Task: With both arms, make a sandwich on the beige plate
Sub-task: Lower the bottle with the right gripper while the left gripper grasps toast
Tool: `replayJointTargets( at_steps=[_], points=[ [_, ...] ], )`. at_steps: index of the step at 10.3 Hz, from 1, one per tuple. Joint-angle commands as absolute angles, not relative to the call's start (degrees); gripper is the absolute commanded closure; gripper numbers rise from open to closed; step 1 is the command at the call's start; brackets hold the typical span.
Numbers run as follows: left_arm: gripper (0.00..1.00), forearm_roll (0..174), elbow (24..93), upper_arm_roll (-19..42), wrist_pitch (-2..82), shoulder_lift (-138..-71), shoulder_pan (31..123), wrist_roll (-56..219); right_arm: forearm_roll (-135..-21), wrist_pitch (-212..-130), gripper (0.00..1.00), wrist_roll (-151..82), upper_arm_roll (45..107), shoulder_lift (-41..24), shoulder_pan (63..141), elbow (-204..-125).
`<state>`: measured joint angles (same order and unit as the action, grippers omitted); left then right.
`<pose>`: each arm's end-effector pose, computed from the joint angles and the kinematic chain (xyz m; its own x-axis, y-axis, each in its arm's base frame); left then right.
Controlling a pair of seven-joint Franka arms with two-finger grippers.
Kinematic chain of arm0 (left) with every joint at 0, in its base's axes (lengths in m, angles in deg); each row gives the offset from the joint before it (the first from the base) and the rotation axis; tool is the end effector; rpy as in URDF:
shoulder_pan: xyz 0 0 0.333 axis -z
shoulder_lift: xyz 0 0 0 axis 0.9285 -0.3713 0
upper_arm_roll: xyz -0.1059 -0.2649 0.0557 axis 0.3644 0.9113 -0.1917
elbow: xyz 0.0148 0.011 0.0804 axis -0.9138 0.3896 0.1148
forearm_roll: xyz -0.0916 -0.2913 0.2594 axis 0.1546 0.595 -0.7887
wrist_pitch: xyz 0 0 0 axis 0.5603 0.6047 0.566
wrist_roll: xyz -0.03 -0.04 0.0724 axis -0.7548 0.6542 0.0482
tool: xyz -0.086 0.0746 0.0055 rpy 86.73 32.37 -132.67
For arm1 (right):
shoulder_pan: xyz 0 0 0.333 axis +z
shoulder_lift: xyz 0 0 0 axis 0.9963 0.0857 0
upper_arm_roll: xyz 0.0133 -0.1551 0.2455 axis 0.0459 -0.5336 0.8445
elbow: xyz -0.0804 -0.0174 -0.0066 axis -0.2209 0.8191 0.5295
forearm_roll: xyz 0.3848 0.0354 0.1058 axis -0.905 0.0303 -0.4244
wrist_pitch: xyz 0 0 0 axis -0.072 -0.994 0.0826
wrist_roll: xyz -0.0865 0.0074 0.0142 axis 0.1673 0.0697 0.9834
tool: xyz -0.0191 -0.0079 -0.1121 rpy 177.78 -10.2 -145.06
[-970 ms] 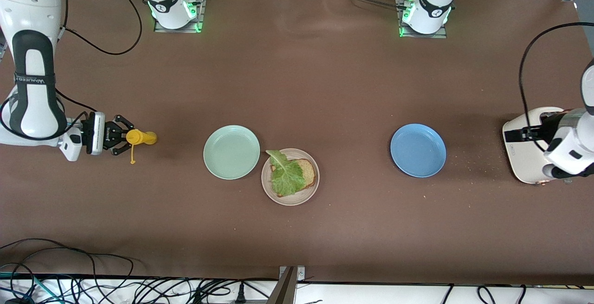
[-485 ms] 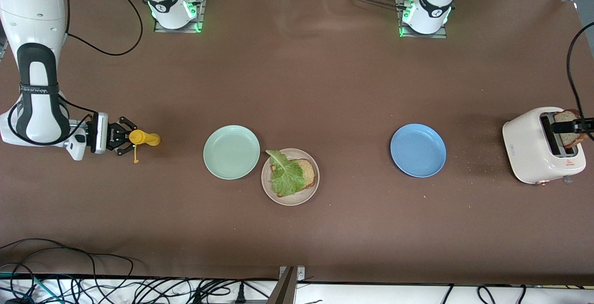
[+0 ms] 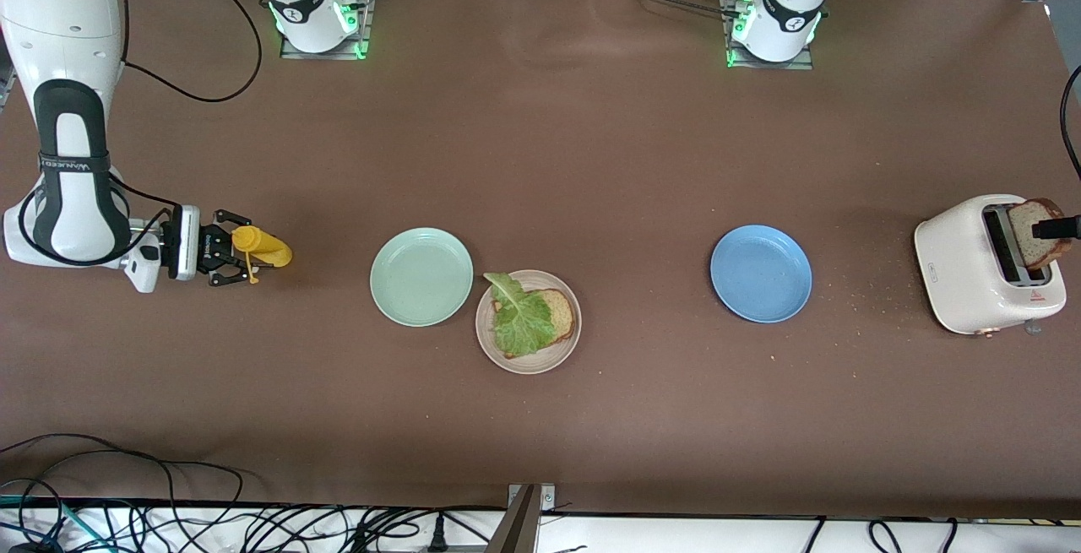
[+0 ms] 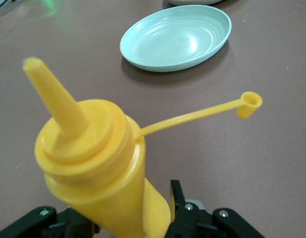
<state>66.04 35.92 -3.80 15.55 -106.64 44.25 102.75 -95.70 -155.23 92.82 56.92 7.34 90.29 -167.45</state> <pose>0.6139 0.2662 0.4012 0.9604 0.0922 -0.2628 0.0651 -0.9918 -0.1099 0.5765 -0.1139 0.1408 0.1541 0.7126 0.6844 0.9760 -0.0018 -0.2178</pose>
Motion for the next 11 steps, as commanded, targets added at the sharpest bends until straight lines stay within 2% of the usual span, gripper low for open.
replayJointTargets(
  at_steps=[1, 4, 5, 6, 7, 8, 9, 11],
  points=[
    [0.00, 64.61, 45.89, -3.03, 23.99, -102.08, 41.32, 103.62, -96.14, -154.63, 0.44, 94.84, 57.30, 7.43, 88.52, -166.76],
    [0.00, 64.69, 51.02, -3.02, 30.25, -100.92, 38.59, 104.85, -94.47, -154.45, 0.44, 98.10, 57.30, 8.31, 83.43, -166.23],
    [0.03, 64.69, 52.25, -3.02, 31.48, -100.84, 38.41, 104.85, -92.72, -154.54, 0.44, 97.84, 57.21, 8.31, 82.63, -165.70],
    [0.32, 64.69, 52.52, -2.94, 31.58, -100.83, 37.71, 104.85, -90.96, -154.54, 0.42, 97.06, 57.03, 8.31, 82.19, -164.48],
    [0.64, 64.69, 52.52, -2.94, 31.58, -100.75, 37.53, 104.94, -89.29, -154.63, 0.35, 95.39, 57.03, 8.23, 81.75, -162.90],
    [0.89, 64.78, 52.52, -2.94, 31.58, -100.75, 37.53, 105.03, -87.01, -154.54, 0.32, 91.81, 56.42, 8.22, 81.75, -159.93],
    [1.00, 64.87, 52.52, -2.94, 31.50, -100.49, 37.44, 105.03, -83.42, -154.28, 0.25, 86.90, 55.98, 7.88, 81.75, -156.24],
    [1.00, 64.87, 52.43, -2.76, 31.06, -100.31, 37.70, 104.94, -78.83, -147.72, 0.14, 71.64, 54.15, 7.52, 81.92, -148.16]
  ],
)
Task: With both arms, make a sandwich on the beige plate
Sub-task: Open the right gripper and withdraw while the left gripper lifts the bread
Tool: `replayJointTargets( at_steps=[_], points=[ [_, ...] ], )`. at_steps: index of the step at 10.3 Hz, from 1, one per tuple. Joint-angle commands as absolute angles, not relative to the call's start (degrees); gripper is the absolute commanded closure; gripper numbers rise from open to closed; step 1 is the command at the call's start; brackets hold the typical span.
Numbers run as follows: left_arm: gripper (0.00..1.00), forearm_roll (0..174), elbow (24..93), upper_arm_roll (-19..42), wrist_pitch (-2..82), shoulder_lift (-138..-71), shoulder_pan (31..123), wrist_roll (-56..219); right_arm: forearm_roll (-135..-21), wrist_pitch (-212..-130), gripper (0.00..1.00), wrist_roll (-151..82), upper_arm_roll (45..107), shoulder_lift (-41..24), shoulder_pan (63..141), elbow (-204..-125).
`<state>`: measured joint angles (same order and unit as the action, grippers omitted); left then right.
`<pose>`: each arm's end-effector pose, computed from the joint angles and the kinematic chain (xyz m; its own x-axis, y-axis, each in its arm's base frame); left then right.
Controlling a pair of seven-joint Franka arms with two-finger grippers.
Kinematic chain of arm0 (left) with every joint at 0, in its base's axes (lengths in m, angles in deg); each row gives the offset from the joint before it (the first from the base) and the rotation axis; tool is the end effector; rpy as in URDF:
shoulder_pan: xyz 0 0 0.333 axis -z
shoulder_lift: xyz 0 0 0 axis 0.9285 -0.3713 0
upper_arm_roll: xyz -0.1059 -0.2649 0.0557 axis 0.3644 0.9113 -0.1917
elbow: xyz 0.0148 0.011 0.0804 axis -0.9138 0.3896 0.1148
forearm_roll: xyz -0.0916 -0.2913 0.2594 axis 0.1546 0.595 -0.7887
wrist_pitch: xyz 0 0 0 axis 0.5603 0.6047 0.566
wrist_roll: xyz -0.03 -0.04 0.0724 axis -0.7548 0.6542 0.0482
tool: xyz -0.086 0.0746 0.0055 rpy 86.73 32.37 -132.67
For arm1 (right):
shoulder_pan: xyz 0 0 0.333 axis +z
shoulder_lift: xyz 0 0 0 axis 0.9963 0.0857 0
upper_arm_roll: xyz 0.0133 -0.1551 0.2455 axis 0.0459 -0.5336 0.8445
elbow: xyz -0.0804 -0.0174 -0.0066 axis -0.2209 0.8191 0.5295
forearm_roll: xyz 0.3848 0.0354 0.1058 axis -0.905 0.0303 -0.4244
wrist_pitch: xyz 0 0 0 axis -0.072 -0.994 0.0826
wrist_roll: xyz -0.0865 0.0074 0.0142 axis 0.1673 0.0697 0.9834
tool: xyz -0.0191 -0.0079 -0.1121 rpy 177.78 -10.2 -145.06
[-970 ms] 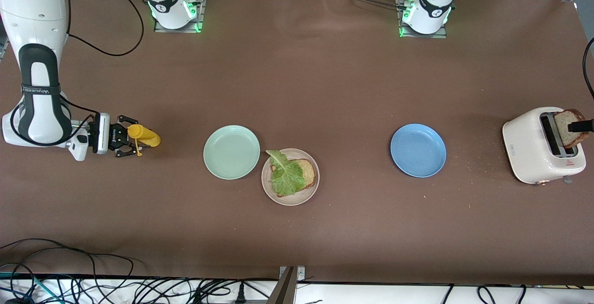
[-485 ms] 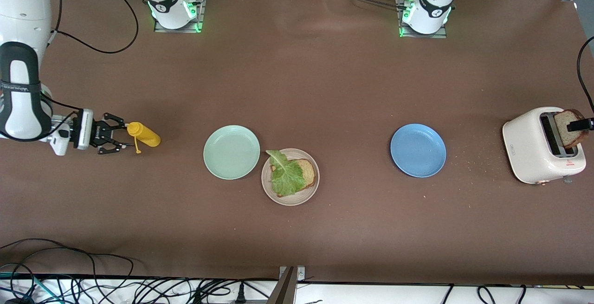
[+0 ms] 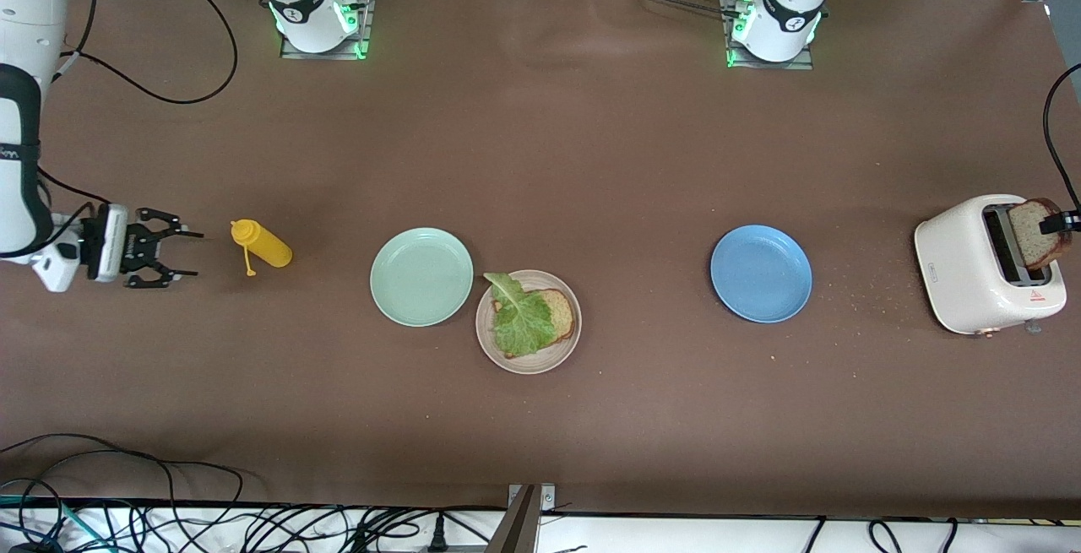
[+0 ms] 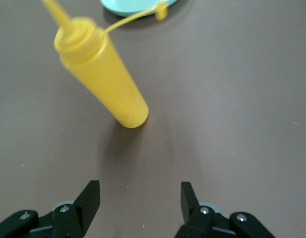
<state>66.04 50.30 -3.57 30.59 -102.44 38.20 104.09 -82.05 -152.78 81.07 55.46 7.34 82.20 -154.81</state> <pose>0.5732 0.3130 0.3505 0.9748 0.1234 -0.1859 0.1030 -0.9879 -0.1156 0.6035 -0.2224 0.2151 0.2527 0.8331 0.4920 0.9576 -0.1427 -0.2502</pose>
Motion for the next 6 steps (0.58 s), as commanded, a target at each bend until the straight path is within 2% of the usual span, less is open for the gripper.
replayJointTargets(
  at_steps=[1, 4, 6],
  points=[
    [1.00, 64.87, 52.35, -2.59, 30.97, -100.13, 37.71, 104.85, -78.03, -144.55, 0.10, 64.25, 53.18, 7.43, 82.01, -144.64],
    [1.00, 65.39, 51.03, -2.06, 29.31, -99.96, 38.41, 103.45, -73.12, -140.13, 0.10, 42.37, 52.37, 5.07, 82.45, -135.49],
    [1.00, 65.57, 47.80, -0.48, 25.55, -99.78, 38.50, 102.74, -72.23, -132.34, 0.10, 19.12, 52.29, 4.18, 83.06, -130.92]
  ],
)
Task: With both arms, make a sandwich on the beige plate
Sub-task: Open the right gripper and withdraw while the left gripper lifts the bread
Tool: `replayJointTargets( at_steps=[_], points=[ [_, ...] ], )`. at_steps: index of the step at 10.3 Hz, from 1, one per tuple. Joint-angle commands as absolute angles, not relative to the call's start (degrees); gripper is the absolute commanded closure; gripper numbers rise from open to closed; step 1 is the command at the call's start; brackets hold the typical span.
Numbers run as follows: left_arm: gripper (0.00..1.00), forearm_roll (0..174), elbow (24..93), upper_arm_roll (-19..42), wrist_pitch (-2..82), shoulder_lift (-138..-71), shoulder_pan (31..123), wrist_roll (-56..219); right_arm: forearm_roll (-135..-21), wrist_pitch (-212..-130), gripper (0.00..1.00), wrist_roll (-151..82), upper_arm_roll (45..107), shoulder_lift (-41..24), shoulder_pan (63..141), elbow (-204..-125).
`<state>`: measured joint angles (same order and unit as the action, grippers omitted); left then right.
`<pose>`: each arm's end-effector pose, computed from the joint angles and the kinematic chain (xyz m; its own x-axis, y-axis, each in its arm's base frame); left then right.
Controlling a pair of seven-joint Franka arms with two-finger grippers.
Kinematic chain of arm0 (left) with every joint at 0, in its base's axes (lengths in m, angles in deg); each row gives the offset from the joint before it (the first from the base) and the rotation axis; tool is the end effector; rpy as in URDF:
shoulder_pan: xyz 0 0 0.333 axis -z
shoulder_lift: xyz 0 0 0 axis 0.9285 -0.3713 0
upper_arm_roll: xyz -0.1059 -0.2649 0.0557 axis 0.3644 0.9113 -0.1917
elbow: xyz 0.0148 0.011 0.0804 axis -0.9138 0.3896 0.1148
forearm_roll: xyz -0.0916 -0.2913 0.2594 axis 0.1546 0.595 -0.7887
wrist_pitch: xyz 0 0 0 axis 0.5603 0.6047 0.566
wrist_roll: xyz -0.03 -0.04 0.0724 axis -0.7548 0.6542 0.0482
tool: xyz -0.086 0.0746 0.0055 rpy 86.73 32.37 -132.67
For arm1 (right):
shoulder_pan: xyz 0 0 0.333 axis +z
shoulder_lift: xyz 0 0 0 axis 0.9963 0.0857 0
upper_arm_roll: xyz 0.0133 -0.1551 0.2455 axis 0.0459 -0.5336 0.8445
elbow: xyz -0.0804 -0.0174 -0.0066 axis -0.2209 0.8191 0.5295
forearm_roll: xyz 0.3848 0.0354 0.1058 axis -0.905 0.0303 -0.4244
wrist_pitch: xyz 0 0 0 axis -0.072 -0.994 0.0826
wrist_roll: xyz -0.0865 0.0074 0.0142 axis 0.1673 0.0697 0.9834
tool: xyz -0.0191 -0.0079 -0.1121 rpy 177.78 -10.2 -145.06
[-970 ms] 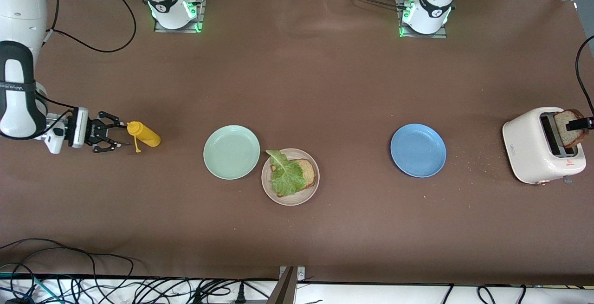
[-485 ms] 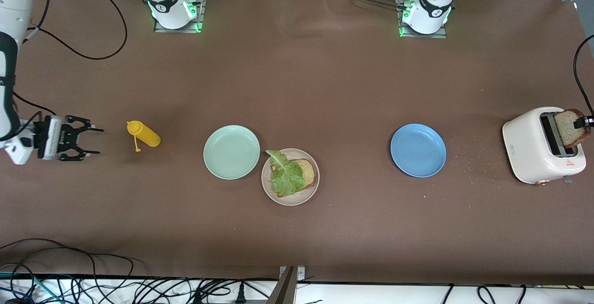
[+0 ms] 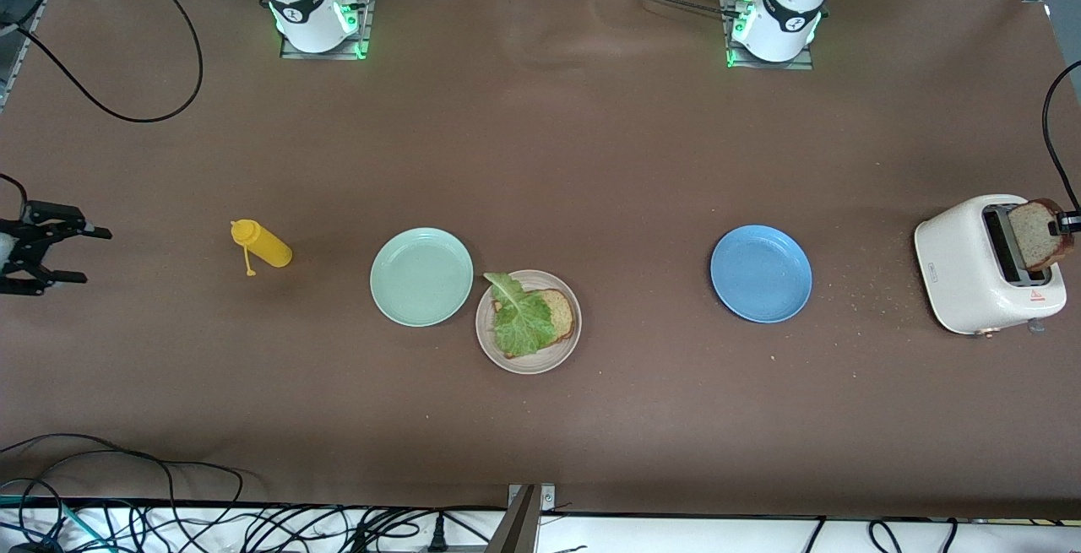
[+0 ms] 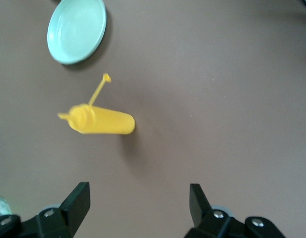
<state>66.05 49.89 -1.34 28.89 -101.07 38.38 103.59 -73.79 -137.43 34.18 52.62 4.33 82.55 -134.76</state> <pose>0.5820 0.2902 0.3677 0.9791 0.0971 -0.1786 0.0786 -0.9910 -0.1079 0.6440 -0.2215 0.3859 0.7447 0.6486 0.1572 0.6487 -0.6482 -0.3988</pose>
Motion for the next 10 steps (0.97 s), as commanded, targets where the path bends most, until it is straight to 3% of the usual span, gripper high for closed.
replayJointTargets(
  at_steps=[1, 4, 6, 10],
  points=[
    [1.00, 66.97, 44.21, -0.39, 21.69, -99.87, 38.67, 102.74, -71.61, -129.26, 0.06, 9.60, 52.29, 4.18, 83.15, -128.11],
    [1.00, 73.47, 31.80, -0.39, 9.11, -104.34, 39.90, 102.57, -67.41, -126.50, 0.00, -7.32, 52.37, 1.12, 86.22, -126.50],
    [1.00, 74.79, 31.43, -0.39, 7.51, -104.35, 40.95, 102.39, -65.47, -125.46, 0.00, -10.70, 52.29, -0.21, 86.67, -126.41],
    [1.00, 90.07, 31.86, -0.39, 3.29, -104.53, 44.45, 95.56, -48.94, -125.54, 0.00, -20.08, 52.63, -5.29, 95.46, -126.41]
  ],
)
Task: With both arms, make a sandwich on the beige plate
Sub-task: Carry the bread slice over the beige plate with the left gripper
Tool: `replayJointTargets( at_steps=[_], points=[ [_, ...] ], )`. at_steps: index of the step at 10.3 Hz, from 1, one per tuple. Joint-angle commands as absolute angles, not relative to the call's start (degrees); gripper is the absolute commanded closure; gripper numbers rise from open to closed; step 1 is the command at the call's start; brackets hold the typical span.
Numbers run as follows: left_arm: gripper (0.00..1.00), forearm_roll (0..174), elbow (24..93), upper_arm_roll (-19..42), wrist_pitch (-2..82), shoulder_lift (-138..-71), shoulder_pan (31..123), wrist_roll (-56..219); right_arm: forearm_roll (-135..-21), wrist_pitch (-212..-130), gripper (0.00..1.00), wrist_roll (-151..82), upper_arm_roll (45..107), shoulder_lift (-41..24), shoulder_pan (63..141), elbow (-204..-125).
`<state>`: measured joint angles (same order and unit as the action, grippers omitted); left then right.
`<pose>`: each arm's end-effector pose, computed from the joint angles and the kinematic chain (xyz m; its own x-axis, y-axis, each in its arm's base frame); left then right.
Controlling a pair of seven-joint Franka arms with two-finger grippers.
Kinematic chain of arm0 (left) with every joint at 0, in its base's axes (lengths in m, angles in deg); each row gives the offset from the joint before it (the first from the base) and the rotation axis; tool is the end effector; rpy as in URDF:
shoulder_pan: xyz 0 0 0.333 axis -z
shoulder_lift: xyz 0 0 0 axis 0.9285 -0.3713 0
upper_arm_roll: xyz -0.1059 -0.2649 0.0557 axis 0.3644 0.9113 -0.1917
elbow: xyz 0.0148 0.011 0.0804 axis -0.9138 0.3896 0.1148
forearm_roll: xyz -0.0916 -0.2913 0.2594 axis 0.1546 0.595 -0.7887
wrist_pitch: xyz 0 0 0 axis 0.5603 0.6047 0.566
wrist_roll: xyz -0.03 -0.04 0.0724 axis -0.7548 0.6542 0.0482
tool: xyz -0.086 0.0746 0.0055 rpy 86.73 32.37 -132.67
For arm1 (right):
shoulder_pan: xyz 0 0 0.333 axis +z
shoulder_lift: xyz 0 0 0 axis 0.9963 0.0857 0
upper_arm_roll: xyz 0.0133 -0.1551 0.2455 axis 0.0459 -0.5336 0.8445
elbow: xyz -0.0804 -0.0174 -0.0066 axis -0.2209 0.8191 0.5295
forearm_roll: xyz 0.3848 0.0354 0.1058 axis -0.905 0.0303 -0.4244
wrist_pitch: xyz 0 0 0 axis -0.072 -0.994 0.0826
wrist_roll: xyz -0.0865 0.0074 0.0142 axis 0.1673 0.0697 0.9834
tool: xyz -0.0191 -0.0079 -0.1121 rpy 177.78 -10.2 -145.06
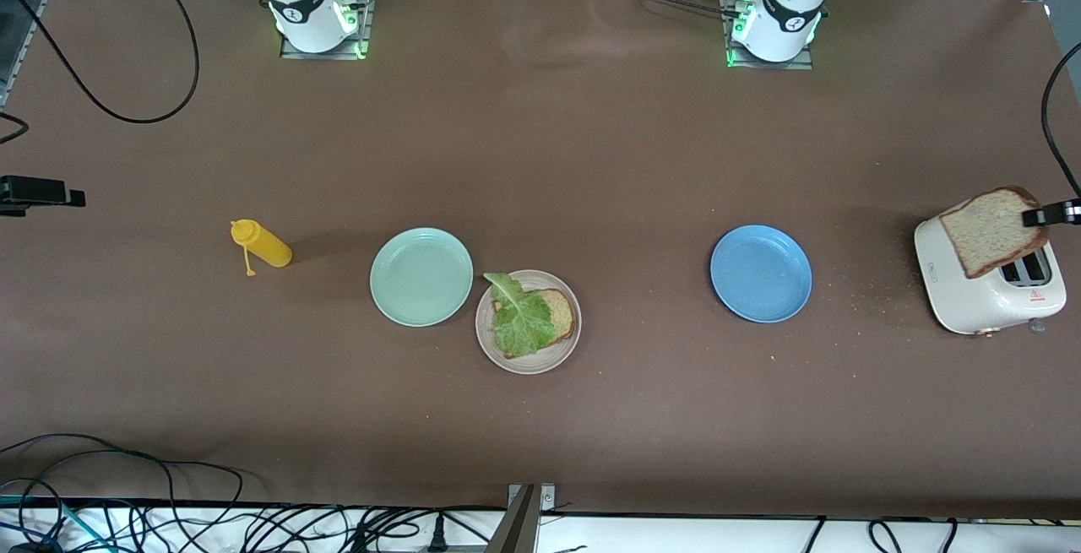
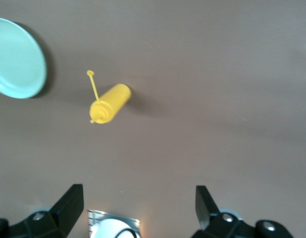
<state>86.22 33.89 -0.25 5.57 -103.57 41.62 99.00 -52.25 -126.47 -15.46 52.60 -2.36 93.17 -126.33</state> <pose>0.6080 0.2158 0.4446 0.9576 0.1234 -0.2605 0.1893 -0.9508 0.2454 0.6366 -0.1246 0.5088 0.9514 0.1190 -0.2842 0.1021 -0.9920 -0.0737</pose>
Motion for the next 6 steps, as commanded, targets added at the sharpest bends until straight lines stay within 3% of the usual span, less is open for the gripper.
replayJointTargets(
  at_steps=[1, 4, 6],
  points=[
    [1.00, 93.49, 32.30, -0.39, 3.20, -105.31, 47.26, 93.01, -48.32, -125.54, 0.00, -22.11, 55.25, -6.62, 94.85, -126.76],
    [1.00, 109.49, 32.31, -0.39, 2.05, -110.23, 52.45, 90.79, -45.33, -129.47, 0.00, -30.81, 64.03, -13.11, 92.31, -134.20],
    [1.00, 119.75, 32.31, -0.39, 2.75, -112.69, 57.19, 88.78, -45.15, -136.31, 0.00, -31.62, 71.06, -19.25, 87.40, -144.11]
  ],
)
